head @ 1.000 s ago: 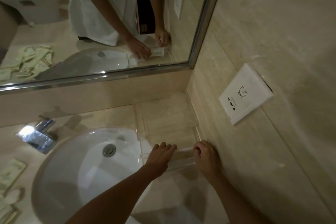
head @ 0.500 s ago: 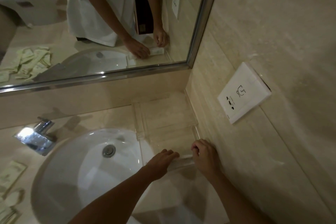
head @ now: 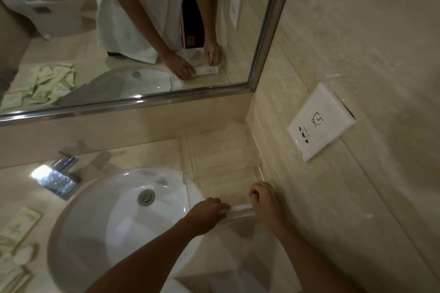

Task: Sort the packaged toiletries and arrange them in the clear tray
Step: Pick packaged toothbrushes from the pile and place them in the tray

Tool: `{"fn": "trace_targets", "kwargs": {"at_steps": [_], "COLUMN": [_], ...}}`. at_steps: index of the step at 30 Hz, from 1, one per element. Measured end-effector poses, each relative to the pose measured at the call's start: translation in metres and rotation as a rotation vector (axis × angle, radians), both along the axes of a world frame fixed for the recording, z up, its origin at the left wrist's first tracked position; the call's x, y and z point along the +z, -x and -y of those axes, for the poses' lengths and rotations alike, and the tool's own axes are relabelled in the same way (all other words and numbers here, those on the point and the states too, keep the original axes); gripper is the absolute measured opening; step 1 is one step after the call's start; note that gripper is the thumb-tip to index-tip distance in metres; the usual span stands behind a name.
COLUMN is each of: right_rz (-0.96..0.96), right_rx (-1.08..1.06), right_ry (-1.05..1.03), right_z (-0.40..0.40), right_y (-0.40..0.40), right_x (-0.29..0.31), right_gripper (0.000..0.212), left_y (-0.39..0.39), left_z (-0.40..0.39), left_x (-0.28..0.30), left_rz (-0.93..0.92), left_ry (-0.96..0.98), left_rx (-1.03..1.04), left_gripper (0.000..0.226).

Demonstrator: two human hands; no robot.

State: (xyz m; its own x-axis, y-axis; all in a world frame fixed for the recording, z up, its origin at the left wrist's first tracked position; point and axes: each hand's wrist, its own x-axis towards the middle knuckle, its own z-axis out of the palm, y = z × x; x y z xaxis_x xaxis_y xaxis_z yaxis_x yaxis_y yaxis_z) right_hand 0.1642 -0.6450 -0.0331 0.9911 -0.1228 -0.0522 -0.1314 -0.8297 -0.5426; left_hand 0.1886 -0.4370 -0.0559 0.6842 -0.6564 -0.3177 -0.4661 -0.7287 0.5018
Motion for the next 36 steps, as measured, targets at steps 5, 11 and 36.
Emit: {"fn": "trace_targets", "kwargs": {"at_steps": [5,11,36], "right_rz": [-0.033,-0.054,-0.234], "right_rx": [0.012,0.059,0.495], "right_ry": [0.003,0.014,0.167], "right_z": [-0.004,-0.008,-0.159], "right_y": [-0.005,-0.009,-0.041], "right_x": [0.003,0.010,0.078], "right_gripper": [0.012,0.016,0.021], "left_y": [-0.002,0.000,0.014], "left_z": [-0.014,-0.021,-0.186], "left_x": [0.004,0.011,0.065], "left_rz": [-0.002,-0.041,0.196], "left_ry": [-0.080,-0.070,-0.081], "left_rx": [0.035,0.034,0.428], "left_gripper": [0.031,0.031,0.021]}}
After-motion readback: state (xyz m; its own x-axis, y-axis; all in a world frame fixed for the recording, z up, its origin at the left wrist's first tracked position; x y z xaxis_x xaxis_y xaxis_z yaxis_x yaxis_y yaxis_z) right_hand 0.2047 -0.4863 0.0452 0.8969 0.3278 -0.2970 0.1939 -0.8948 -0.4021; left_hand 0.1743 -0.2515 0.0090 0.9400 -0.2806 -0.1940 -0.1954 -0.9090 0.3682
